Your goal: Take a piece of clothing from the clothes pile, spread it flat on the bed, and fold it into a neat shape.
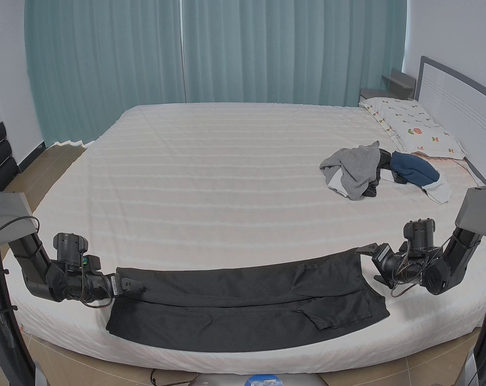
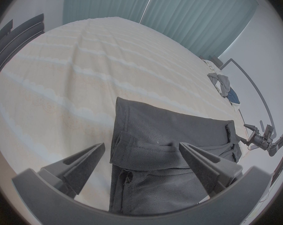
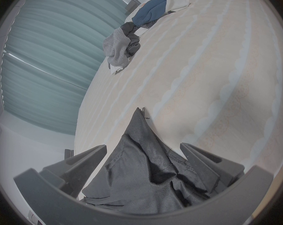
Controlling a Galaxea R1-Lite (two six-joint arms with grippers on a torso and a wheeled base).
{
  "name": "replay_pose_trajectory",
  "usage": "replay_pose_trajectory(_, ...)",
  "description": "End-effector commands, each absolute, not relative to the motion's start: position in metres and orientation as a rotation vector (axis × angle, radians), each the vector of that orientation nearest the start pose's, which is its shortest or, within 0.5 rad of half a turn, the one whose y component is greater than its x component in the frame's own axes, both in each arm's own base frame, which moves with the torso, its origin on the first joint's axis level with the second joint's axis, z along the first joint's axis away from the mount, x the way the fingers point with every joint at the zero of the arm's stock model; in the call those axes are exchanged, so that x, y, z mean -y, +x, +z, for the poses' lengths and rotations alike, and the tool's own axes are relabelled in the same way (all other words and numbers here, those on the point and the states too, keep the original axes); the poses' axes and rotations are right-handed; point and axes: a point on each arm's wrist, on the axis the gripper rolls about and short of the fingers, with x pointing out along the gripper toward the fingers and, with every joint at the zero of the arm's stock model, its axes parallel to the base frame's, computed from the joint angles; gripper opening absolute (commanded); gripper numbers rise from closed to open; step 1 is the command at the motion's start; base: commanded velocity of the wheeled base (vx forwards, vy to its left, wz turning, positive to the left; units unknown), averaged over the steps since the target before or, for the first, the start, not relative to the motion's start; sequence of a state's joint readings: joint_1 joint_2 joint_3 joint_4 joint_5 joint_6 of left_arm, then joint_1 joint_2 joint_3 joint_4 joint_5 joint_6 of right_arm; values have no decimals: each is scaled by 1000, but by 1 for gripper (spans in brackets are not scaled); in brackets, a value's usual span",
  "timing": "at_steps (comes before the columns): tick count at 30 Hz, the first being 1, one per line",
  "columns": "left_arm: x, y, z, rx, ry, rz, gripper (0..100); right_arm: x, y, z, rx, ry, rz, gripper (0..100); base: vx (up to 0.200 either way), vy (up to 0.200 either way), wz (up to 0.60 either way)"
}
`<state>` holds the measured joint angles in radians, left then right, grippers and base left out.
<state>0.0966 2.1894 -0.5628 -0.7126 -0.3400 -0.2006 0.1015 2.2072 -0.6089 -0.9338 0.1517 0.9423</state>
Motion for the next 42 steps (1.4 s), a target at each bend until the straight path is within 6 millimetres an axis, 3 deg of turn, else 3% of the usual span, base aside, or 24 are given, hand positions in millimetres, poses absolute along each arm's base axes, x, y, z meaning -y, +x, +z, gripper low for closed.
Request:
replay_pose_trajectory(1,-20,300,-20,-938,-386,-139,100,-38,327,0,-736,916,-88,100,0,0,0)
replay_pose_trajectory(12,-14,300,-22,-946,-363,-127,100,-39,327,-1,-739,915,-86,100,0,0,0)
replay_pose_trajectory(13,-14,300,-22,-946,-363,-127,0,-39,327,-1,-739,915,-86,100,0,0,0)
replay_pose_trajectory(33,-10,293,-3,-909,-364,-137,0,-37,326,2,-731,919,-87,100,0,0,0)
replay_pose_trajectory(42,-7,293,-4,-919,-359,-144,0,-36,326,3,-728,920,-91,100,-22,0,0)
